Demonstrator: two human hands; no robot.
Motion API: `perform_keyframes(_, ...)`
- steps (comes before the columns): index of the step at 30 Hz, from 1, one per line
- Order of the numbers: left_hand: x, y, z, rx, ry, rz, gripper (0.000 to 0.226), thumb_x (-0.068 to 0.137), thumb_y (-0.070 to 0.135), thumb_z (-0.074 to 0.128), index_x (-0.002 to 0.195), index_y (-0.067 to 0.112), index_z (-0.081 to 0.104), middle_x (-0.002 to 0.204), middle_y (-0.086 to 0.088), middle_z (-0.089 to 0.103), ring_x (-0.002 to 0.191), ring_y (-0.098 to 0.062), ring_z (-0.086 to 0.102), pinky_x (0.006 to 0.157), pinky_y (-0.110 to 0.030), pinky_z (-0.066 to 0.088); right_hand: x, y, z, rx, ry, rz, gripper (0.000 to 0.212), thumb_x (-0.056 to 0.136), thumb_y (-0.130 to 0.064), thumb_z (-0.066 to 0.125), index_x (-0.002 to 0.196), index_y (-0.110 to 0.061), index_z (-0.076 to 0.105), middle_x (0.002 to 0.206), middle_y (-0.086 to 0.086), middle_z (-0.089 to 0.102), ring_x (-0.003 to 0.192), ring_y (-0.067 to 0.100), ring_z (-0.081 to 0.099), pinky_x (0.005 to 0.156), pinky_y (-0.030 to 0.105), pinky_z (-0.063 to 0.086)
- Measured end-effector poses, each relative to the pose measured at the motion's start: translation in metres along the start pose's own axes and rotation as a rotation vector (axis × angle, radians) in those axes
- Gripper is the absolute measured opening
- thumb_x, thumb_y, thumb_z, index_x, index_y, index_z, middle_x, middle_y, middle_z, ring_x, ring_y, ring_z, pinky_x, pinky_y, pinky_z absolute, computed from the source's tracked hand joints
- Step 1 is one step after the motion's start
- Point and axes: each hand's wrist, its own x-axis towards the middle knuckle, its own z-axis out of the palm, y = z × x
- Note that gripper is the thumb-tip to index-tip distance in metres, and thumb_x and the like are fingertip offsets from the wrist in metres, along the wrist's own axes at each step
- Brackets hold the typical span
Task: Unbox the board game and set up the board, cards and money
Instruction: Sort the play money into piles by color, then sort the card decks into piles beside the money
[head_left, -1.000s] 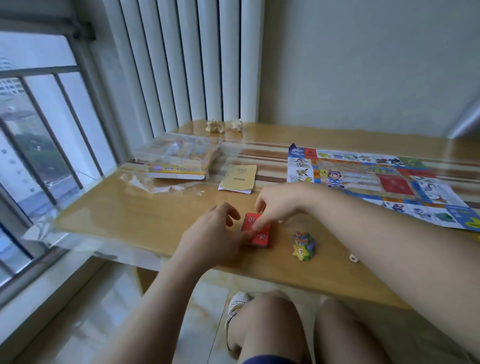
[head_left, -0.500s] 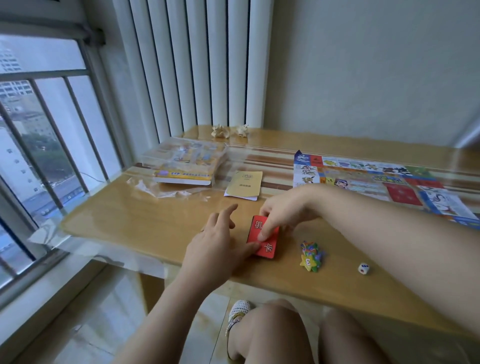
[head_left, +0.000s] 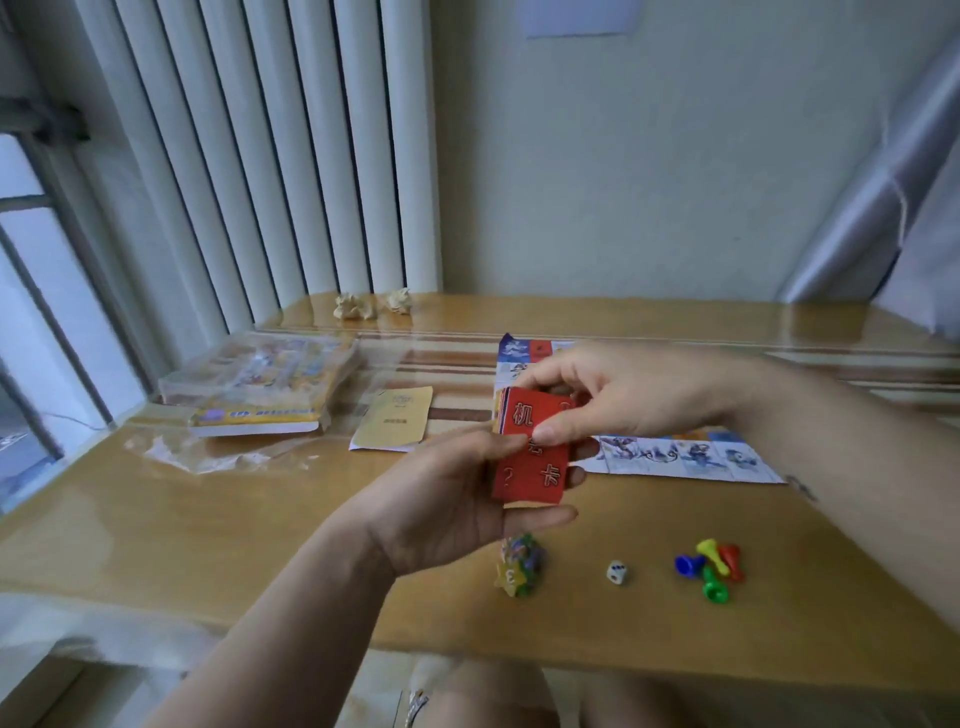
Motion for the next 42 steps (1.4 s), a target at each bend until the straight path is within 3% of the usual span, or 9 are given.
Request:
perform_keyframes(3, 0.031, -0.003, 0.025, -0.034, 0.015, -0.041, 0.031, 0.077, 0.016, 0.056, 0.106, 0.005, 0.063, 0.095, -0.014, 0.069, 0.082, -0.022, 0.068, 0.070, -0.038, 0.059, -0.023, 0.014, -0.014, -0.042, 0.097, 0.025, 0.025, 0.093, -0.010, 0.059, 0.118, -0.015, 0.062, 0.102, 0.012, 0.069, 0.081, 0.017, 0.063, 0.073, 0.025, 0.051)
perform_keyframes(5, 0.050, -0.006, 0.043, -0.049, 0.016, -0.061, 0.026, 0.078, 0.013, 0.060, 0.103, 0.004, 0.062, 0.085, -0.013, 0.068, 0.075, -0.023, 0.068, 0.070, -0.038, 0.059, -0.041, 0.023, -0.022, -0.176, 0.226, 0.075, 0.042, 0.090, -0.019, 0.064, 0.131, -0.024, 0.056, 0.115, -0.003, 0.062, 0.088, 0.005, 0.059, 0.081, 0.019, 0.048)
perform_keyframes(7, 0.070, -0.011, 0.057, -0.040, 0.066, -0.060, 0.021, 0.085, 0.011, 0.050, 0.102, 0.003, 0.061, 0.081, -0.013, 0.068, 0.069, -0.022, 0.068, 0.068, -0.039, 0.058, -0.060, 0.029, -0.025, -0.296, 0.343, 0.135, 0.068, 0.081, -0.035, 0.072, 0.141, -0.033, 0.041, 0.130, -0.016, 0.048, 0.103, -0.008, 0.049, 0.091, 0.009, 0.039)
perform_keyframes(11, 0.107, -0.021, 0.081, -0.046, 0.114, -0.059, 0.022, 0.095, 0.004, 0.038, 0.098, -0.001, 0.059, 0.081, -0.019, 0.070, 0.065, -0.023, 0.068, 0.058, -0.036, 0.059, -0.090, 0.046, -0.016, -0.517, 0.414, 0.202, 0.108, 0.066, -0.052, 0.078, 0.150, -0.033, 0.014, 0.151, -0.018, 0.024, 0.137, -0.001, 0.019, 0.110, 0.014, 0.016)
perform_keyframes(16, 0.139, -0.030, 0.102, -0.001, 0.065, -0.168, 0.016, 0.091, 0.006, 0.045, 0.097, 0.003, 0.059, 0.077, -0.012, 0.069, 0.063, -0.017, 0.066, 0.057, -0.029, 0.053, -0.109, 0.074, -0.026, -0.517, 0.573, 0.195, 0.097, 0.070, -0.038, 0.079, 0.149, -0.029, 0.023, 0.148, -0.010, 0.035, 0.134, 0.001, 0.026, 0.103, 0.008, 0.019)
perform_keyframes(21, 0.163, -0.023, 0.112, -0.102, -0.135, -0.254, 0.047, 0.074, 0.008, 0.061, 0.121, 0.007, 0.052, 0.114, -0.014, 0.051, 0.089, -0.025, 0.065, 0.076, -0.036, 0.046, -0.126, 0.092, -0.045, -0.161, 0.637, 0.108, 0.086, 0.066, -0.012, 0.084, 0.140, -0.027, 0.042, 0.126, -0.015, 0.051, 0.113, -0.006, 0.046, 0.082, 0.002, 0.042)
perform_keyframes(27, 0.190, -0.022, 0.119, -0.069, -0.179, -0.215, 0.046, 0.077, 0.022, 0.060, 0.120, 0.007, 0.059, 0.108, -0.009, 0.068, 0.091, -0.023, 0.067, 0.075, -0.032, 0.055, -0.138, 0.113, -0.062, -0.126, 0.727, 0.103, 0.082, 0.064, -0.021, 0.087, 0.134, -0.035, 0.047, 0.124, -0.016, 0.056, 0.099, 0.004, 0.058, 0.081, 0.023, 0.053)
perform_keyframes(37, 0.250, -0.033, 0.159, -0.010, -0.080, -0.188, 0.026, 0.094, 0.000, 0.036, 0.098, -0.004, 0.061, 0.092, -0.020, 0.067, 0.074, -0.023, 0.068, 0.063, -0.033, 0.060, -0.163, 0.155, -0.110, -0.344, 0.666, 0.278, 0.093, 0.068, -0.032, 0.084, 0.144, -0.039, 0.031, 0.134, -0.014, 0.038, 0.119, -0.004, 0.044, 0.098, 0.013, 0.040)
perform_keyframes(42, 0.295, -0.064, 0.183, 0.069, -0.086, -0.098, 0.026, 0.095, -0.004, 0.040, 0.112, -0.002, 0.060, 0.102, -0.018, 0.070, 0.086, -0.025, 0.070, 0.082, -0.043, 0.056, -0.203, 0.184, -0.141, 0.203, 0.724, 0.477, 0.097, 0.055, -0.047, 0.078, 0.141, -0.026, 0.036, 0.133, -0.007, 0.053, 0.109, 0.001, 0.056, 0.094, 0.026, 0.049)
